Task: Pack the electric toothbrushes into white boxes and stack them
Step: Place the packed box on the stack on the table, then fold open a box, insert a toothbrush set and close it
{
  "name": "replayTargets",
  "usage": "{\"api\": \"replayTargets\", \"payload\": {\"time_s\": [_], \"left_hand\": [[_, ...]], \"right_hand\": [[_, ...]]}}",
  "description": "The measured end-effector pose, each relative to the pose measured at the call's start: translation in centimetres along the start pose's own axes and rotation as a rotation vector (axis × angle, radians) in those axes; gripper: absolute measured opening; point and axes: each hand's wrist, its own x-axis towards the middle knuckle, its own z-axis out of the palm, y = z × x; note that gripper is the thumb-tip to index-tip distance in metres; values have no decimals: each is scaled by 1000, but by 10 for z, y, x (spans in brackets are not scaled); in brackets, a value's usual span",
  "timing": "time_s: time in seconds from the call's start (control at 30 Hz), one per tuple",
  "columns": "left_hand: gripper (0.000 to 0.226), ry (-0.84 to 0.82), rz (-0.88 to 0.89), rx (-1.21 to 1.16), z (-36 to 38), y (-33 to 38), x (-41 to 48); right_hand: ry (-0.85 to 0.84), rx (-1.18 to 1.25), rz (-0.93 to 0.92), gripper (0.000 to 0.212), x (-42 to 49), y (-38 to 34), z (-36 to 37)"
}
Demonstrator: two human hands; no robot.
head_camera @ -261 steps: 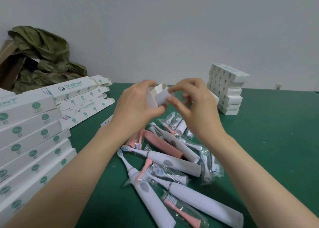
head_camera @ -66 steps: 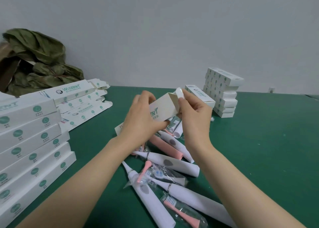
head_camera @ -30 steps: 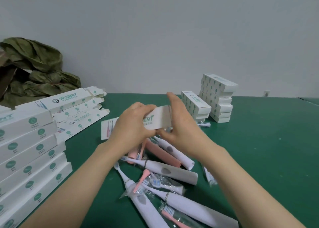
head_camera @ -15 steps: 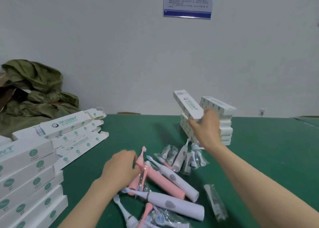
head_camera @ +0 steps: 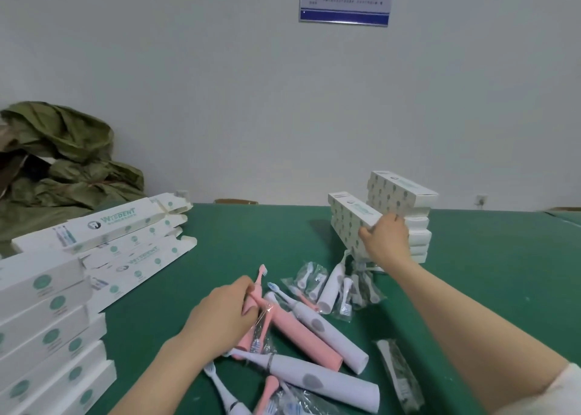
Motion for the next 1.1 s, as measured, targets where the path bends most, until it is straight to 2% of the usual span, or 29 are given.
{"api": "replayTargets", "payload": {"time_s": [0.07,0.13,0.2,0.27,0.37,0.43,0.57,0.73,0.87,1.0,1.1], "left_hand": [[19,-7,4,2,-2,4,1],[20,-17,11,8,-2,8,2],[23,-2,-9,-10,-1,11,5],[29,75,-93,-27,-1,9,8],[35,226,-299,-35,-4,-1,19],[41,270,-419,9,-7,-11,29],[50,247,-628,116,-14,-39,46],[61,210,-767,277,-14,-68,59],[67,186,-891,311,-12,-90,60],[64,117,-933,278,-11,-101,65],[56,99,-887,322,-6,-95,70]], "right_hand": [[23,-118,-59,52,-7,-3,-11],[136,-214,-212,50,-22,-6,-23],[210,-155,-404,41,-43,-10,-29],[67,-46,-560,34,-71,-17,-28],[-368,-37,-803,27,-113,-22,-9],[-554,-54,-879,24,-127,-23,5],[-546,52,-825,19,-129,-13,18],[-508,145,-863,15,-124,-4,25],[-514,173,-880,16,-120,-7,27],[-517,192,-863,18,-120,-8,28],[-530,184,-832,18,-118,-7,28]]}}
